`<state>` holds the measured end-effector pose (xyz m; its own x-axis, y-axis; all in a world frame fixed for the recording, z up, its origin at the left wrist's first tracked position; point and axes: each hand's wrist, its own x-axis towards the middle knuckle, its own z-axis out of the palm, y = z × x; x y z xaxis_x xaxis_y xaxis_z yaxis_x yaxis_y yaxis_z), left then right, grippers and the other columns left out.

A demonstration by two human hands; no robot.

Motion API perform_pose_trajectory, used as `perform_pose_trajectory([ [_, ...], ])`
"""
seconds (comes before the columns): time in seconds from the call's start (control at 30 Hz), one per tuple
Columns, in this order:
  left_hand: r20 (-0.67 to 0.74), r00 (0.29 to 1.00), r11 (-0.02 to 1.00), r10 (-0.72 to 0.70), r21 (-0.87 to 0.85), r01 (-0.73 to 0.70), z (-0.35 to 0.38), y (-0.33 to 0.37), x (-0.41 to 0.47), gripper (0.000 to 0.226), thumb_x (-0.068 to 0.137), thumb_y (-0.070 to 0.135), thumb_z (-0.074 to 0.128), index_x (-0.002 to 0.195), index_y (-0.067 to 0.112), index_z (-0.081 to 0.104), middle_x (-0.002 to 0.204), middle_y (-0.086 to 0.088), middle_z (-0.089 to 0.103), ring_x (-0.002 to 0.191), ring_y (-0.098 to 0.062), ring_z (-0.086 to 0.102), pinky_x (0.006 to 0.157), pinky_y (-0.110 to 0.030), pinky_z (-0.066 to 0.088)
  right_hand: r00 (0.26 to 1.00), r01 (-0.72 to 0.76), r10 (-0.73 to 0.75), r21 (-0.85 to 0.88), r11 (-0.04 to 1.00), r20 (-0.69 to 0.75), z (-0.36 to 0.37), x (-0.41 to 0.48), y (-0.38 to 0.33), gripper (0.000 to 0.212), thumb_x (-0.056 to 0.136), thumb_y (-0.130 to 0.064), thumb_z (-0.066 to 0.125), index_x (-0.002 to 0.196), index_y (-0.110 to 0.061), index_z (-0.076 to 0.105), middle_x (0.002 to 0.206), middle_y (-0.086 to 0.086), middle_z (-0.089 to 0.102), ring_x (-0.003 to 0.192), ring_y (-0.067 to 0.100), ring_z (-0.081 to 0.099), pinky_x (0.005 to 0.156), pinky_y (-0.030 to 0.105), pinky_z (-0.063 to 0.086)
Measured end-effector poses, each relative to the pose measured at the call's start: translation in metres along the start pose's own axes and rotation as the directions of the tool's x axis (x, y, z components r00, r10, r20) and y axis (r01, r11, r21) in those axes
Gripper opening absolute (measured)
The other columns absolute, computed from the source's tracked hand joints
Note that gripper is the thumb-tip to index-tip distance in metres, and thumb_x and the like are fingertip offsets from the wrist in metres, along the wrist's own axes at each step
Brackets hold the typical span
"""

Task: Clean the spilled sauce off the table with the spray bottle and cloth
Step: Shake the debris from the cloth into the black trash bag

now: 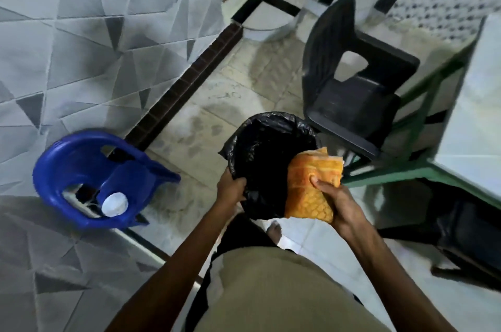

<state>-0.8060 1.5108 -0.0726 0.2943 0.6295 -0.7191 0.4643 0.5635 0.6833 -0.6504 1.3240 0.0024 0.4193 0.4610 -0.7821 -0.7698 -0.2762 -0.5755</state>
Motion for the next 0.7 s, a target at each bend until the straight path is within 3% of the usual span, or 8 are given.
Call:
perform_pose_trajectory([
  [0.13,0.066,0.996,0.993,0.056,0.096,-0.062,0.036,0.000,-0.024,0.053,0.085,0.003,0.055,0.134,0.024,0.053,0.116,-0.005,0.064,0.097,-0.025,0.066,0.056,-0.029,0.058,0.988,0.084,-0.077,0.050,0.995,-0.134,-0.033,-0.029,0.001,0.030,0.086,-0.012,0.074,0.115,-0.006,0.068,0.110,0.014,0.076,0.096,0.031,0.074,0.073,0.042,0.063],
  [0.23,0.148,0.988,0.982,0.049,0.172,-0.074,0.067,0.001,-0.036,0.053,0.088,0.004,0.055,0.136,0.026,0.051,0.119,-0.001,0.062,0.097,-0.019,0.064,0.053,-0.024,0.057,0.962,0.137,-0.109,0.097,0.986,-0.249,-0.061,-0.043,0.006,0.028,0.084,-0.011,0.076,0.111,-0.009,0.069,0.107,0.013,0.076,0.095,0.031,0.075,0.077,0.046,0.062],
  [0.37,0.206,0.978,0.969,0.034,0.233,-0.083,0.102,-0.004,-0.046,0.053,0.087,0.001,0.055,0.133,0.026,0.052,0.120,-0.001,0.064,0.094,-0.016,0.064,0.068,-0.032,0.059,0.929,0.176,-0.125,0.118,0.977,-0.348,-0.097,-0.055,0.010,0.024,0.082,-0.011,0.078,0.105,-0.009,0.070,0.102,0.013,0.077,0.091,0.032,0.074,0.082,0.050,0.060],
  [0.53,0.243,0.970,0.939,0.003,0.333,-0.086,0.151,-0.019,-0.065,0.055,0.087,-0.001,0.052,0.135,0.024,0.050,0.123,-0.003,0.062,0.098,-0.020,0.061,0.055,-0.026,0.054,0.885,0.222,-0.148,0.121,0.968,-0.441,-0.159,-0.065,0.016,0.025,0.082,-0.009,0.080,0.105,-0.009,0.070,0.098,0.010,0.077,0.085,0.026,0.075,0.068,0.040,0.061],
  [0.7,0.214,0.973,0.925,-0.086,0.379,-0.002,0.210,-0.052,-0.075,0.061,0.089,-0.004,0.050,0.142,0.025,0.045,0.131,-0.005,0.057,0.103,-0.022,0.057,0.080,-0.042,0.059,0.856,0.231,-0.150,0.107,0.967,-0.494,-0.238,-0.063,0.011,0.015,0.085,-0.007,0.077,0.097,-0.010,0.068,0.102,0.016,0.074,0.089,0.032,0.072,0.078,0.047,0.060],
])
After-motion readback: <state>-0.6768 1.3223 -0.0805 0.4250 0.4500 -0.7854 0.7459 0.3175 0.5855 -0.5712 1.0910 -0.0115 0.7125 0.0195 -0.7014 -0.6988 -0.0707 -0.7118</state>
